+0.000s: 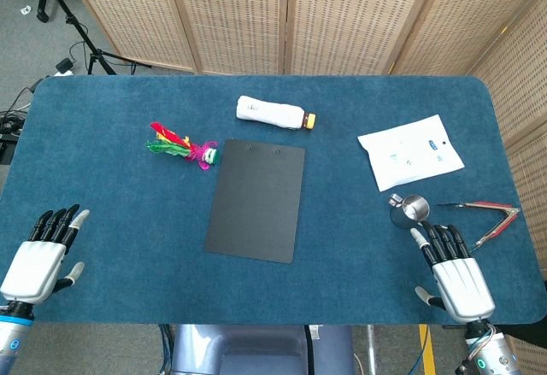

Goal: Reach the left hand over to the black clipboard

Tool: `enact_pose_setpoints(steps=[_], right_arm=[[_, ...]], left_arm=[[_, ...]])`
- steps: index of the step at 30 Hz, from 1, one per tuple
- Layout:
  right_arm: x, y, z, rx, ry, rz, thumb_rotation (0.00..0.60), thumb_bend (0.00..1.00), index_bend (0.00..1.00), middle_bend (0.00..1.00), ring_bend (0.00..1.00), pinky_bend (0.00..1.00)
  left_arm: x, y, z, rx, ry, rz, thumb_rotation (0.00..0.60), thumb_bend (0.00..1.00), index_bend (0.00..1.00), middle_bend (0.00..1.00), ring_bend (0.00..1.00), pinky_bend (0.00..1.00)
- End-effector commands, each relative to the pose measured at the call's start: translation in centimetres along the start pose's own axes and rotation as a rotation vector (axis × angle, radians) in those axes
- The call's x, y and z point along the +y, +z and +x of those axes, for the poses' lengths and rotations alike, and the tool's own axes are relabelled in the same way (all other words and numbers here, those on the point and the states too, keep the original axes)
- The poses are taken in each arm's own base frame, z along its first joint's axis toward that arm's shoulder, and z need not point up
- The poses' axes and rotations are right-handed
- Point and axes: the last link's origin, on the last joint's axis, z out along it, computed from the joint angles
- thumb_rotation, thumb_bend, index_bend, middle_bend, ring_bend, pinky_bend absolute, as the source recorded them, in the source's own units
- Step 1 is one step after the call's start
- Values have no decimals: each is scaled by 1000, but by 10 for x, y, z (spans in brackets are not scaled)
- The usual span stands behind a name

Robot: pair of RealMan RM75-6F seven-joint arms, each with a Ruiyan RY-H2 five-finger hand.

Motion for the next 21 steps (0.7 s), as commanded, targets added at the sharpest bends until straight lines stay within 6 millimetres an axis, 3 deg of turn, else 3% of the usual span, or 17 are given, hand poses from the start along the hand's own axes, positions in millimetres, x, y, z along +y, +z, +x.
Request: enact_pose_setpoints(steps=[1,21], right_arm=[[0,0,0,0,0,-1,600,183,0,0,0,0],[0,0,2,8,3,0,600,182,0,0,0,0]], left_arm=[[0,0,0,-1,0,0,600,323,0,0,0,0],[0,0,0,0,0,-1,600,325,0,0,0,0]])
